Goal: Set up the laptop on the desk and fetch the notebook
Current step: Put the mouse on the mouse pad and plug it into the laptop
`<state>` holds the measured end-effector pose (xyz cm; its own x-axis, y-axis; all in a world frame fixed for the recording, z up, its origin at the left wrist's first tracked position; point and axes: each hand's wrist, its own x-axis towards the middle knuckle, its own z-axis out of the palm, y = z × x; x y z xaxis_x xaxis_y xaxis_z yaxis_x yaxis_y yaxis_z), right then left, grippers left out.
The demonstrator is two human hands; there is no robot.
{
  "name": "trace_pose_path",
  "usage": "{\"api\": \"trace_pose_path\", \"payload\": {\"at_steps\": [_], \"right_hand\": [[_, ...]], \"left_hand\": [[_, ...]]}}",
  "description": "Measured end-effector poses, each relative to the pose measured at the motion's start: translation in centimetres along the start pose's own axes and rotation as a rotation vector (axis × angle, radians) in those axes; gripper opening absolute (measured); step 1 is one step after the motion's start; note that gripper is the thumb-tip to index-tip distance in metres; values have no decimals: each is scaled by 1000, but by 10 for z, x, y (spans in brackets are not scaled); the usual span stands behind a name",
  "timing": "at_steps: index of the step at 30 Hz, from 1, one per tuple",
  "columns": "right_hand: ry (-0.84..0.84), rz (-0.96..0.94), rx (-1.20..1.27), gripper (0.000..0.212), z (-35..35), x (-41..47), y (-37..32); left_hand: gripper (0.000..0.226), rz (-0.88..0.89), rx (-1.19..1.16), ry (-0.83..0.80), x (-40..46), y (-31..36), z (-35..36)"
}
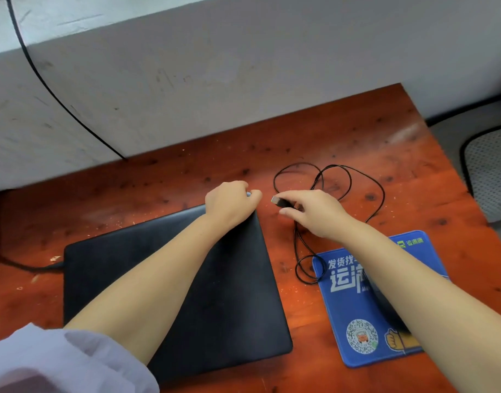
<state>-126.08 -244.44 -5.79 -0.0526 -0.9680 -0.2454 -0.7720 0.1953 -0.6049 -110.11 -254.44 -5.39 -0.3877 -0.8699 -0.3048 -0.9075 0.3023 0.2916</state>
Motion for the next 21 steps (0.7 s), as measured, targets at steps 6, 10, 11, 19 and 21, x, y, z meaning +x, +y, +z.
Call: {"api": "trace_pose_path", "payload": {"at_steps": [6, 10, 11, 19, 21], "right_hand": [[-120, -70, 339, 4, -38, -4, -31], [-256, -128, 317, 16, -49, -3, -52], [-265, -144, 327, 15, -51, -3, -56], [-304, -188, 376, 21, -62, -2, -77], [-290, -187, 381, 21, -64, -3, -80]], "left_hand": [[28, 69, -141, 243, -25, -4, -34], [30, 107, -216, 308, -36, -6, -52], [30, 118, -229, 312, -38, -6, -56], [33, 142, -338, 325, -51, -9, -79], [35, 153, -345, 326, -52, -8, -82]]}}
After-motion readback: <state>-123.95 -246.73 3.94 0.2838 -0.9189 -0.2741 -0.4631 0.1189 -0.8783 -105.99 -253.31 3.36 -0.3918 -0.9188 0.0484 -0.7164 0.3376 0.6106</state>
